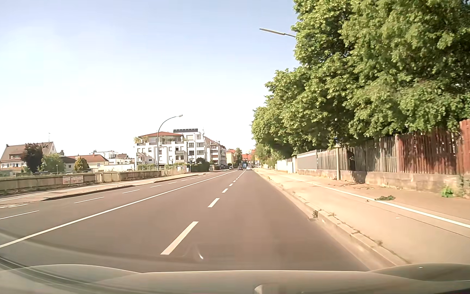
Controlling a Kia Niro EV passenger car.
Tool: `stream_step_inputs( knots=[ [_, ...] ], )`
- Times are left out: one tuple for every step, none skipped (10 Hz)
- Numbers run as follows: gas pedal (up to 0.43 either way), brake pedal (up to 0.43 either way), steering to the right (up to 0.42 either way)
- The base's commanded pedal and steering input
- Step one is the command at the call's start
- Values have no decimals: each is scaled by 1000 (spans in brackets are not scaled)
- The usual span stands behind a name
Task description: Follow the waypoints while adhering to traffic rules and regulations
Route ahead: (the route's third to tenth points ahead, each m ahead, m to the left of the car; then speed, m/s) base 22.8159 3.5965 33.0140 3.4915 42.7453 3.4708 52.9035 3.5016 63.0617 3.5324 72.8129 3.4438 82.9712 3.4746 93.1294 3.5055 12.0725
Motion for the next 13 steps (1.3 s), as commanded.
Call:
stream_step_inputs(
  knots=[
    [130,0,-8],
    [130,0,-6],
    [130,0,-5],
    [130,0,-5],
    [130,0,-5],
    [118,0,-5],
    [118,0,-4],
    [110,0,-3],
    [87,0,-2],
    [79,0,-1],
    [67,0,-1],
    [67,0,-1],
    [47,0,-2]
  ],
)
